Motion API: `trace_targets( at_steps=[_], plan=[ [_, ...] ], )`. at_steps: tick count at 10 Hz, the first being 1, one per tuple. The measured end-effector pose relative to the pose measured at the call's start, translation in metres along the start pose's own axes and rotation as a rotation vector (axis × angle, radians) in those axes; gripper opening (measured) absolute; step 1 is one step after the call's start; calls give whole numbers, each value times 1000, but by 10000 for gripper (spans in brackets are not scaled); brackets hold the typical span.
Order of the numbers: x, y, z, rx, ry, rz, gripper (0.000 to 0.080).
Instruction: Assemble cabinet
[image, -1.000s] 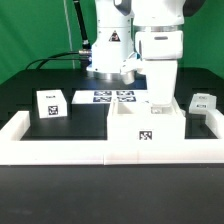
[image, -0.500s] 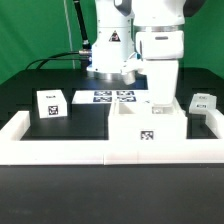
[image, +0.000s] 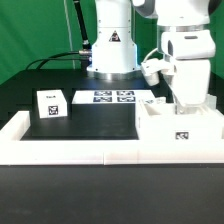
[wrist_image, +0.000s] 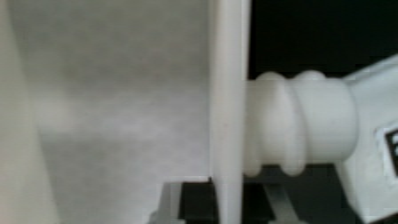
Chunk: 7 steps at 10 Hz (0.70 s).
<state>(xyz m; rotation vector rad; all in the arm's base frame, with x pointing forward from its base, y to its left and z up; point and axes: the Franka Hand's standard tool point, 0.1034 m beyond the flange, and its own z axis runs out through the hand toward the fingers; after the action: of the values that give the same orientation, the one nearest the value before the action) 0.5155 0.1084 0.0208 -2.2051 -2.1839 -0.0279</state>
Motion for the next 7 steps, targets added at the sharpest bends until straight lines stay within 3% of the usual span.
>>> trace_targets(
  at_steps=[1,6,7],
  plan=[
    [7,4,0,5,-3,9,35],
    [4,6,-1,9,-6,54,35],
    [4,6,-3,6,-6,56,227]
  ],
)
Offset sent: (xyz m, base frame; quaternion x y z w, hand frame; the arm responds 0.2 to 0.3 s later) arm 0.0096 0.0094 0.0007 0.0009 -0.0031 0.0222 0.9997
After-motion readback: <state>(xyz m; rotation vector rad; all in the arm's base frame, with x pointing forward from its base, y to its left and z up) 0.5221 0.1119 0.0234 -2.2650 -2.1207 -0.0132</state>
